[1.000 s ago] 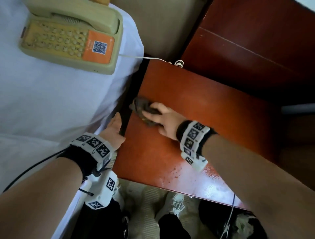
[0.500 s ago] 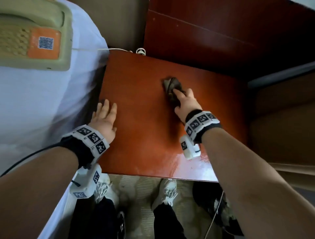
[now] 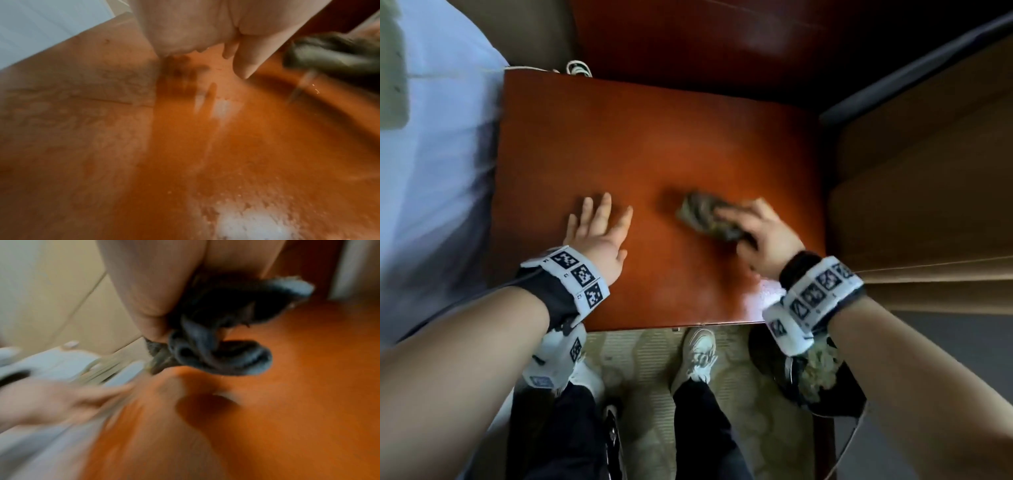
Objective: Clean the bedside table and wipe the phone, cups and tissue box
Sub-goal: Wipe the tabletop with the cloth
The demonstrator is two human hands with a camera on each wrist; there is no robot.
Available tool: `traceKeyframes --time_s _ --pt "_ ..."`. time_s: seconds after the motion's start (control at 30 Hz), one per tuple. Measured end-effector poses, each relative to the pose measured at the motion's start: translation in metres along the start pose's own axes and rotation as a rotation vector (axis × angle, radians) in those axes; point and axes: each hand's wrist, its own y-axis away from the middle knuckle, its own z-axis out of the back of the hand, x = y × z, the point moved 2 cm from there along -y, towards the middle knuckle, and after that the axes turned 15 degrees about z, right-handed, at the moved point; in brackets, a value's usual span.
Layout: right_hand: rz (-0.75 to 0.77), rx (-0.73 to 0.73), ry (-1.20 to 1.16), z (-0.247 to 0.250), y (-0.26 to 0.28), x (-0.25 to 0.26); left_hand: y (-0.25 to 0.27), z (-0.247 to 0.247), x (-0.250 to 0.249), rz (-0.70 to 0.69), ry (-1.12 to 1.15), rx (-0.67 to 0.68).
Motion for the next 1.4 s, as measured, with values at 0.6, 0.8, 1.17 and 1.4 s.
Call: traceKeyframes --time_s 0.6,0.8,1.17,1.4 --pt "0.108 0.244 0.038 -0.063 0.094 0.045 0.002 0.006 -0.064 0.013 -0.062 -0.003" --pt "-0.037 0.283 0.090 -0.076 0.099 0.029 0.006 0.004 -0.078 -0.016 -0.144 0.006" --pt "-0.622 -0.124 0.026 -0.021 0.092 -0.008 0.005 -0.017 -0.082 -0.063 -0.265 0.010" --pt "-0.366 0.423 0.210 -0.048 0.103 0.009 0.003 -0.023 -0.046 -0.041 -0.249 -0.100"
